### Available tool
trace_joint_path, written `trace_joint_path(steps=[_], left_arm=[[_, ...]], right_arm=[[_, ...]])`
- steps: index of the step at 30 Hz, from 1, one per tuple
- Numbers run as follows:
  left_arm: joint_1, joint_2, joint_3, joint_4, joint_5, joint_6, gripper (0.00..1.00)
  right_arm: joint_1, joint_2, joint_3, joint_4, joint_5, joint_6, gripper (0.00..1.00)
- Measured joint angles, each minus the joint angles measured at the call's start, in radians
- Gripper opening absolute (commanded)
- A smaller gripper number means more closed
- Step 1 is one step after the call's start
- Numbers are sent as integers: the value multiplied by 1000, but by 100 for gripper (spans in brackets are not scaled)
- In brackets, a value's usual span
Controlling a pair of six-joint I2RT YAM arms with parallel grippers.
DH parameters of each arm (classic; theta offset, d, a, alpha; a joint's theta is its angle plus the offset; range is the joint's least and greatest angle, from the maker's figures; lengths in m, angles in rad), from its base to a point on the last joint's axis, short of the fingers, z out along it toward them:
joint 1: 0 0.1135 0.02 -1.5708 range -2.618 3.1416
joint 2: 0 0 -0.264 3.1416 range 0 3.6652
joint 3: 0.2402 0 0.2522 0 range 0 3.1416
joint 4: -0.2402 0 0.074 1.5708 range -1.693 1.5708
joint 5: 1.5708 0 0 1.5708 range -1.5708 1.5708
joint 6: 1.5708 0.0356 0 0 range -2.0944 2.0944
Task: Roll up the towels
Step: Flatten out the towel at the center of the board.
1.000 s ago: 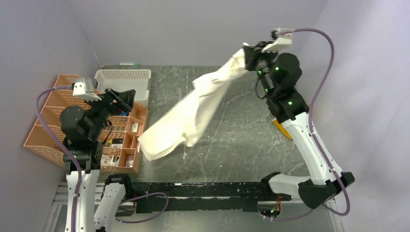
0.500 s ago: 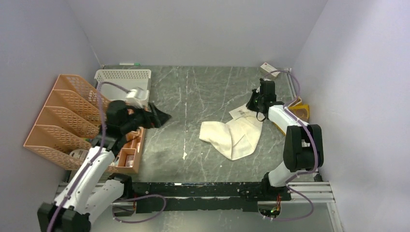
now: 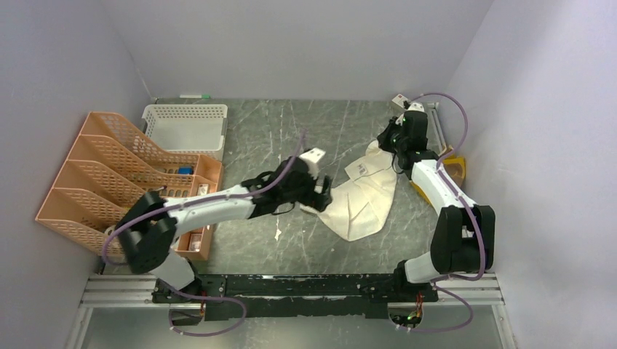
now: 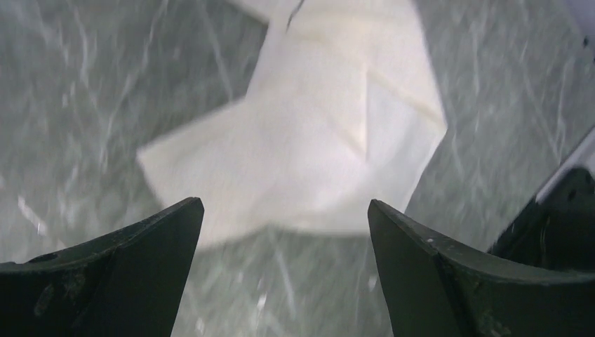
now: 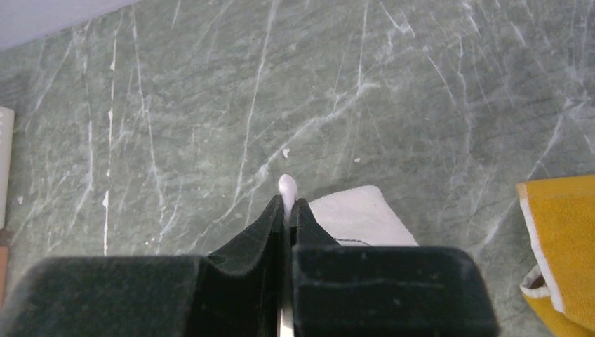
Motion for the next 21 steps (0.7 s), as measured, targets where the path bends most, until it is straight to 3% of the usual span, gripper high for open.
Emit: trace_joint_path(steps=[6, 13, 14, 16, 17, 19, 21], left_arm=[[-116, 266, 282, 14, -180, -4, 95], [-160, 476, 318, -35, -290, -95, 90], [-159, 493, 318, -45, -308, -106, 85], [-158, 505, 323, -54, -341, -123, 64], [-158, 505, 328, -60, -354, -131, 42], [-158, 505, 327, -61, -374, -148, 9], [-156, 505, 321, -62, -390, -158, 7]], right_arm=[[-11, -9, -20, 1, 0, -11, 0], [-21, -37, -21, 2, 4, -18, 0], [-21, -38, -21, 2, 4, -18, 0], [-21, -37, -21, 2, 0, -18, 0], [-21, -37, -21, 2, -2, -18, 0], [-21, -37, -21, 3, -9, -18, 0], [-21, -37, -21, 2, -12, -18, 0]])
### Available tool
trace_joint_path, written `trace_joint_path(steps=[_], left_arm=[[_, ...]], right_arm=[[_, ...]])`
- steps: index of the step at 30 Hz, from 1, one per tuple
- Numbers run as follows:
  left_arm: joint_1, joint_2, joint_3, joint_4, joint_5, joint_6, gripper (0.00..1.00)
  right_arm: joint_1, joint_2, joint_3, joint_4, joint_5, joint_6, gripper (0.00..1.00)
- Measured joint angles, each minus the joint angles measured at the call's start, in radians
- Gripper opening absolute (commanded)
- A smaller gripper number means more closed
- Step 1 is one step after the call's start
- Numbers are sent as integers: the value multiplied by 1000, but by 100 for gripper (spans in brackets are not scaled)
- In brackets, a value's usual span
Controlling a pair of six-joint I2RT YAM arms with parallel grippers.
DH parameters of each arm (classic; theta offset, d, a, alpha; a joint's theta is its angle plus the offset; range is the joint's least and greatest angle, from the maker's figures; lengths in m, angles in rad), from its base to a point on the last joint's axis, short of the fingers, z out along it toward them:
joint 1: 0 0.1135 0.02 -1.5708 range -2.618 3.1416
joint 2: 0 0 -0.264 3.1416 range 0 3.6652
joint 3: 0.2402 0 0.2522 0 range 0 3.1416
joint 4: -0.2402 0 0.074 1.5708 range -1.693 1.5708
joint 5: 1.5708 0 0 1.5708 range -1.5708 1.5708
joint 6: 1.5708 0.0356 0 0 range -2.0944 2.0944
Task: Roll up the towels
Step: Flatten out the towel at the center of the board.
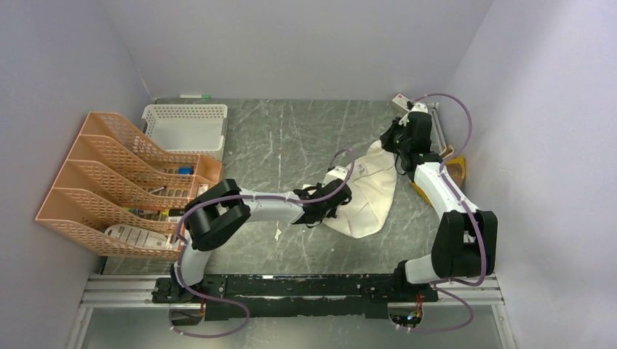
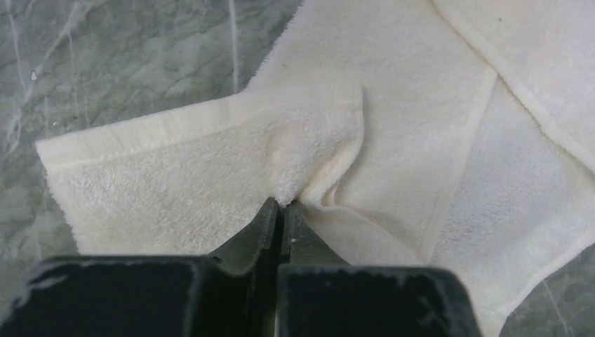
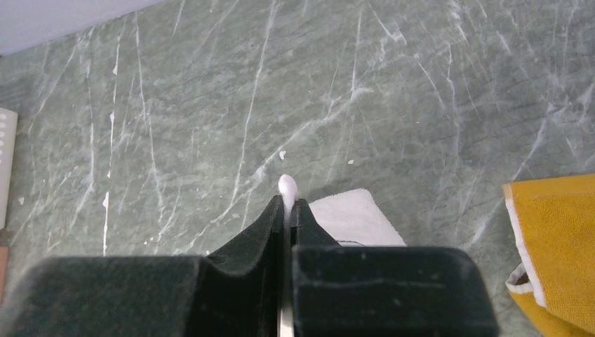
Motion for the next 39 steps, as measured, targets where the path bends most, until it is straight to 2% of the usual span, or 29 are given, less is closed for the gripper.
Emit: trace_joint_path(steps=[6, 12, 15, 19, 21, 22, 24, 25, 26, 29, 33, 35, 39], left_arm=[[24, -8, -7, 1, -9, -10, 7], [166, -61, 14, 4, -6, 80, 7], [228, -160, -6, 39, -30, 130, 7], [242, -457, -226, 154, -88, 143, 7], [234, -616, -369, 192, -89, 100, 16], [229, -697, -451, 202, -79, 63, 29], [213, -803, -582, 206, -65, -19, 64], [198, -840, -638, 187, -66, -64, 85], [169, -867, -685, 151, -79, -122, 99], [71, -902, -748, -37, -120, -308, 99], [55, -926, -714, -269, -213, -468, 99], [62, -948, -669, -336, -262, -490, 99], [133, -992, -598, -330, -270, -415, 96]], right_arm=[[0, 0, 0, 0, 2, 0, 0], [0, -15, 0, -7, 31, 0, 0], [-2, -47, 0, -16, 53, 0, 0], [-4, -72, 0, -25, 76, -1, 0], [-5, -72, 0, -32, 85, -3, 0], [-5, -72, 0, -36, 89, -4, 0], [-5, -72, 3, -47, 92, -4, 0], [-5, -72, 6, -47, 92, -4, 0], [-5, -72, 8, -47, 92, -4, 0], [-5, -71, 12, -45, 86, -3, 0], [-5, -65, 12, -45, 73, 3, 0], [-5, -65, 12, -45, 72, 5, 0], [-5, -65, 12, -45, 76, 5, 0]])
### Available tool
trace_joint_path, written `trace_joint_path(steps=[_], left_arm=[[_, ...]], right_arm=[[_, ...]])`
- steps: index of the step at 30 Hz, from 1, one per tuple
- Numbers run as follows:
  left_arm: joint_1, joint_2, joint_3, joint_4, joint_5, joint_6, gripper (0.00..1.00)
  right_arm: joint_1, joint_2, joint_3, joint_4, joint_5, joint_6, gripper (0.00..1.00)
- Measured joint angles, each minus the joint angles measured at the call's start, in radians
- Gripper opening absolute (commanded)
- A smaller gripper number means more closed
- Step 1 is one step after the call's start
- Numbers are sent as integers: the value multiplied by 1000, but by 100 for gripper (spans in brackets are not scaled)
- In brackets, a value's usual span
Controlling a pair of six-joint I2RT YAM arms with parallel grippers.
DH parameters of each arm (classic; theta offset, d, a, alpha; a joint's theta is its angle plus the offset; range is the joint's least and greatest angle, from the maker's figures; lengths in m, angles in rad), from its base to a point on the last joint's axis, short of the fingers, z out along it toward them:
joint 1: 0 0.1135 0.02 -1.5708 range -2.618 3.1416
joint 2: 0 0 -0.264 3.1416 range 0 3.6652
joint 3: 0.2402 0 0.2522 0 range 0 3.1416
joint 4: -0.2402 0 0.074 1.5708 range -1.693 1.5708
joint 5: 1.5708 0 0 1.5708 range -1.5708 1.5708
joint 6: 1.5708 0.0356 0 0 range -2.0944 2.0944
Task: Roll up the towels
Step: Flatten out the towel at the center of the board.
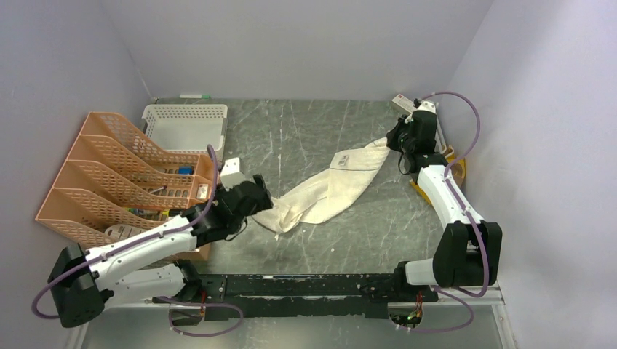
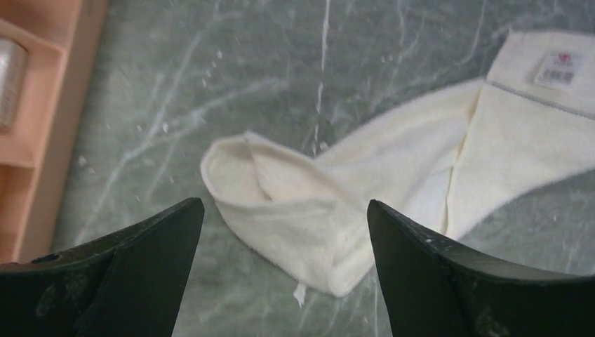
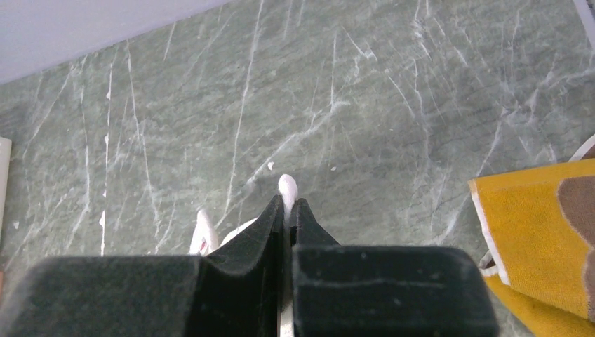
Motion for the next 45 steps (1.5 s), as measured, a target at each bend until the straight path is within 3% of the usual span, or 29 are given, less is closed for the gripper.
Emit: trace_joint_path(steps=[6, 13, 17, 23, 27, 34, 40, 45], left_arm=[[158, 39, 16, 90, 174, 256, 84], [137, 396, 253, 88, 445, 593, 86], [124, 480, 309, 76, 511, 671, 85], [116, 482, 333, 68, 548, 700, 80], [106, 481, 334, 67, 560, 719, 69], [107, 476, 334, 51, 621, 844, 74], [163, 346, 294, 66, 816, 1107, 77], [243, 256, 266, 78, 1053, 1305, 71]], right_arm=[[0, -1, -6, 3, 0, 0, 0], [0, -1, -7, 7, -5, -1, 0], [0, -1, -7, 7, -6, -2, 0], [0, -1, -7, 8, -8, -5, 0], [0, -1, -12, 15, -19, -6, 0], [0, -1, -23, 25, -45, -14, 0], [0, -1, -30, 38, -78, -24, 0], [0, -1, -30, 45, -93, -29, 0]])
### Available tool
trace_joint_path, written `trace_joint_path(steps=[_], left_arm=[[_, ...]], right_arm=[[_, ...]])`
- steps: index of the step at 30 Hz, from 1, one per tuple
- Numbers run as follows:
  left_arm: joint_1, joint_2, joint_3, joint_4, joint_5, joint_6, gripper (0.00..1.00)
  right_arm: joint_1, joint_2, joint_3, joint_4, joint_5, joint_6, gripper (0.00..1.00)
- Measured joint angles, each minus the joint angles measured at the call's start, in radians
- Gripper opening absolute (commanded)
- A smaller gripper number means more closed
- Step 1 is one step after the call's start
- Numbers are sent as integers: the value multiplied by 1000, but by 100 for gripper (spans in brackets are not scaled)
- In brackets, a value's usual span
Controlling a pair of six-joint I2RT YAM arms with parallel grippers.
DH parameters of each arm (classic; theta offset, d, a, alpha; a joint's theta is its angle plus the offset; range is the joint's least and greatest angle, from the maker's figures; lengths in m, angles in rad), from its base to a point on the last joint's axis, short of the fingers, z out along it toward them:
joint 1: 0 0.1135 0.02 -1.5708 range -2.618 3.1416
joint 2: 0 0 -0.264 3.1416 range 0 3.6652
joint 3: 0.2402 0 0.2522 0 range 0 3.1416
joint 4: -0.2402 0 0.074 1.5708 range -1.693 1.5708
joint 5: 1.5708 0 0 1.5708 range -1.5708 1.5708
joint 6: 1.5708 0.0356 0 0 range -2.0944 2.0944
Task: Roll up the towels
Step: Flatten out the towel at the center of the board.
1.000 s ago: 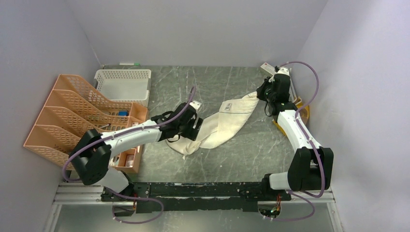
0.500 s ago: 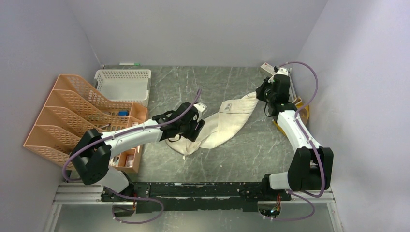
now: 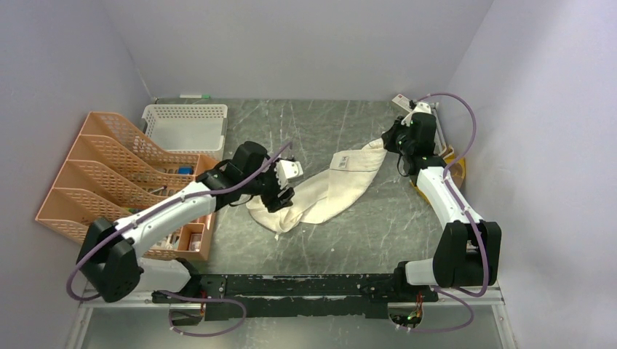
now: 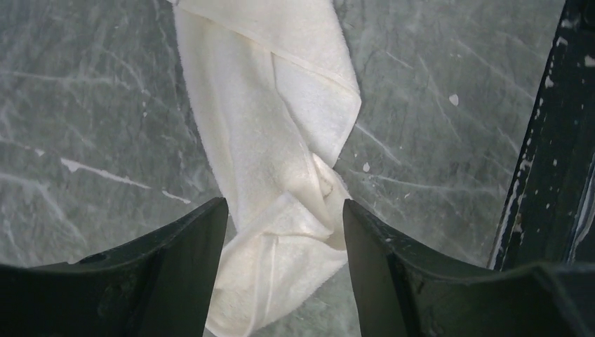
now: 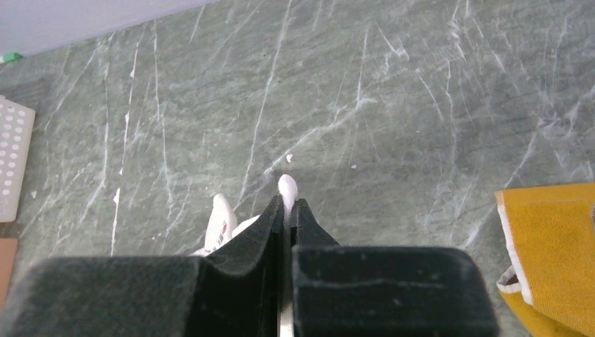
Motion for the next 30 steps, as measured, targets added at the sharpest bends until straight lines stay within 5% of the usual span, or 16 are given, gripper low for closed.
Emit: trace_joint_path(steps=[8, 17, 30], left_arm=[[158, 250, 53, -35, 287, 164, 63], [185, 316, 68, -69, 376, 221, 44], [185, 385, 72, -69, 422, 236, 41]], right_arm=[[0, 0, 0, 0, -13, -10, 0], [0, 0, 0, 0, -16, -18, 0], [0, 0, 0, 0, -19, -19, 0]])
